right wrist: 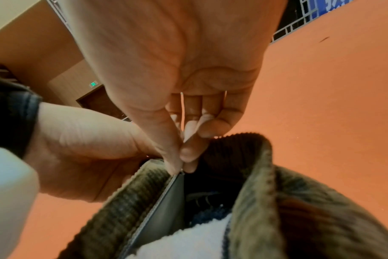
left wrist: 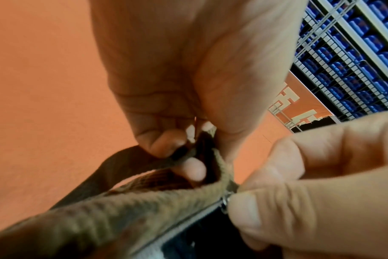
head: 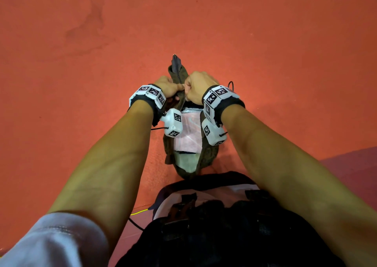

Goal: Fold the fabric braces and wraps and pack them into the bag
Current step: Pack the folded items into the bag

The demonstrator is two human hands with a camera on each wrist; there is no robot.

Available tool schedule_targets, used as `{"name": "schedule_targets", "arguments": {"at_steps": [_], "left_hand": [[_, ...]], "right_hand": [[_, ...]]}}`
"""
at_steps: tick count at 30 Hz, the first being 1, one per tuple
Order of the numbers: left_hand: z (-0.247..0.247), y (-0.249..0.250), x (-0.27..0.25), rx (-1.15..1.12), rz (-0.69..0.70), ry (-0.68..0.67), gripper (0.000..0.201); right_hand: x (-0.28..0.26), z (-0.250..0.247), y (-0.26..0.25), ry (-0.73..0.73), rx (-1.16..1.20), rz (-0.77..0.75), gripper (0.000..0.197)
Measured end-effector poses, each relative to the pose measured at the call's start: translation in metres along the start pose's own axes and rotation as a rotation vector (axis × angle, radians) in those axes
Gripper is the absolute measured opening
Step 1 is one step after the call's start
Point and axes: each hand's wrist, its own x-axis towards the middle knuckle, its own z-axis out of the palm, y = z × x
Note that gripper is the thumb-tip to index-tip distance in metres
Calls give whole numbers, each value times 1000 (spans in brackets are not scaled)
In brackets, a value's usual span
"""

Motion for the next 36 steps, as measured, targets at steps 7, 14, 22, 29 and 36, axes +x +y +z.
{"name": "schedule_targets", "arguments": {"at_steps": [7, 14, 22, 29, 36], "left_hand": [[2, 3, 6, -119, 5, 85, 25], [9, 9, 8, -248, 3, 168, 33], [14, 9, 7, -316, 3, 213, 33], [21, -4, -9, -350, 30, 83, 23], [25, -42, -29, -227, 51, 187, 74]], "right_hand": [[-16, 2, -3, -27, -50, -23, 18], [-32, 7, 2, -44, -49, -11, 13], [-48, 16, 7, -36, -39, 32, 21], [-47, 31, 12, -48, 11, 69, 14], [-50, 41, 6, 60, -3, 78, 15]]}}
